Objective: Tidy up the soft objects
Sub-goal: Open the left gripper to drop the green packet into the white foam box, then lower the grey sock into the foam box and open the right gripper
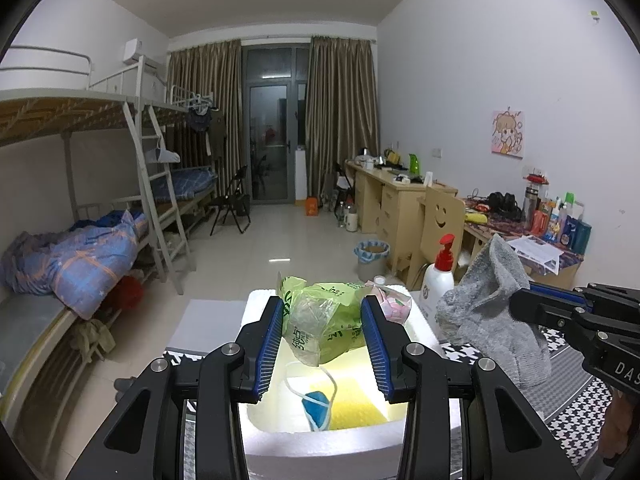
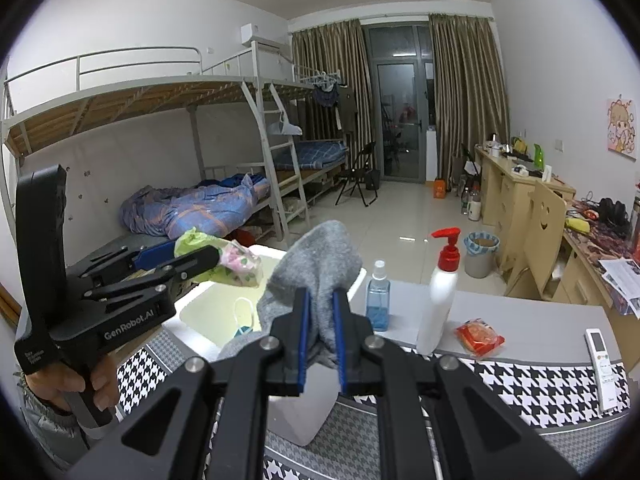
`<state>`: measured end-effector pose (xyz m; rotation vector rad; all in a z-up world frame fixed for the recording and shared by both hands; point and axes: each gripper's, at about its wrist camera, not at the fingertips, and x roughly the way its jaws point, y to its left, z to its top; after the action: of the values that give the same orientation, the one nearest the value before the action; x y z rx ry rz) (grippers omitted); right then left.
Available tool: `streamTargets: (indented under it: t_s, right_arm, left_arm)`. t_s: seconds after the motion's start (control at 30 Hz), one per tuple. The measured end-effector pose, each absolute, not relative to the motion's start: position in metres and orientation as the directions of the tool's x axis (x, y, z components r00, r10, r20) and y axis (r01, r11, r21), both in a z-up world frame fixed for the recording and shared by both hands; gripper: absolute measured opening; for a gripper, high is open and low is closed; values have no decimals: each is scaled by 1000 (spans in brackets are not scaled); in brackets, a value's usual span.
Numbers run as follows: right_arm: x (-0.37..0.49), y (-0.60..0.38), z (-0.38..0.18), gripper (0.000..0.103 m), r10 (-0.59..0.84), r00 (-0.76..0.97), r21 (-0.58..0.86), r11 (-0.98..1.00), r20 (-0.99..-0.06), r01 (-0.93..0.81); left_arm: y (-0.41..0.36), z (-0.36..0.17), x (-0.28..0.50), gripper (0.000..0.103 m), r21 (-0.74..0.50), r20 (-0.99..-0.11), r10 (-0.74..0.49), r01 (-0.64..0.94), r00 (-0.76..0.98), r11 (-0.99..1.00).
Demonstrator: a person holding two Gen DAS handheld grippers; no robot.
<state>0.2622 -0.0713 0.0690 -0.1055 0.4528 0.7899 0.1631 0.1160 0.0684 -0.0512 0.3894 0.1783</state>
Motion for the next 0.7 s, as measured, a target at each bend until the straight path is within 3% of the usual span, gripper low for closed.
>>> streamTargets:
  t_s: [0.07, 0.13, 0.27, 0.47, 0.7]
  right_arm:
    - [262, -69, 68, 15, 657, 616, 68, 706, -434, -705]
    - [262, -68, 68, 15, 658, 614, 68, 704, -436, -707]
    - [261, -64, 68, 15, 657, 613, 64, 704, -439, -708]
    - [261, -59, 68, 15, 659, 607, 63, 699, -443, -713]
    - [259, -54, 69, 15, 666, 599, 62, 689, -444, -722]
  left_arm:
    - [119, 66, 165, 44, -17, -393, 169, -190, 904, 982]
    - [123, 63, 167, 61, -18, -405, 171, -195, 898, 981]
    - [127, 64, 165, 81, -23, -400, 187, -214, 897, 976]
    - [131, 68, 159, 97, -30, -379, 213, -242, 900, 970]
    - [136, 68, 153, 99, -30, -368, 234, -263, 900, 964]
